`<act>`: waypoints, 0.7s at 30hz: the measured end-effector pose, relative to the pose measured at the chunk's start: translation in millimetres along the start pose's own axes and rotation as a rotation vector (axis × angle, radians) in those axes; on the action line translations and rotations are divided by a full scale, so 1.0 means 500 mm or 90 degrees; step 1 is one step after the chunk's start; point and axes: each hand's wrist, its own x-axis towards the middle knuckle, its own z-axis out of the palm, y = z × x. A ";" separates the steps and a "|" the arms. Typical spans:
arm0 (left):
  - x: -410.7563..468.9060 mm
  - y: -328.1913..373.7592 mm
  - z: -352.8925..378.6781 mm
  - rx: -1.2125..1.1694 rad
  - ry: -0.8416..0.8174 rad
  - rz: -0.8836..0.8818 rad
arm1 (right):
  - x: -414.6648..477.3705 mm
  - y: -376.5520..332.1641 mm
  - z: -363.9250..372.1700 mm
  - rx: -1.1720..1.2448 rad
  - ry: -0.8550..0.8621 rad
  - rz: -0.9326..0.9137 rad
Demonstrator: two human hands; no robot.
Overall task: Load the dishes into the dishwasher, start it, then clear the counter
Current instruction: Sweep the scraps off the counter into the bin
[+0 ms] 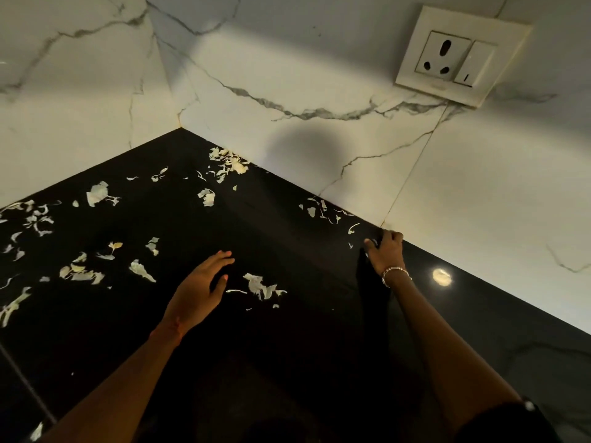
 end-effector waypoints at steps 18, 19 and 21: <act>0.004 -0.005 0.002 0.009 0.011 0.024 | -0.022 -0.006 0.044 0.119 0.004 -0.180; 0.004 -0.005 0.002 0.011 0.011 0.023 | -0.018 -0.006 0.045 0.093 0.014 -0.140; 0.005 -0.004 0.003 0.015 0.012 0.022 | -0.018 -0.008 0.056 -0.051 -0.021 -0.093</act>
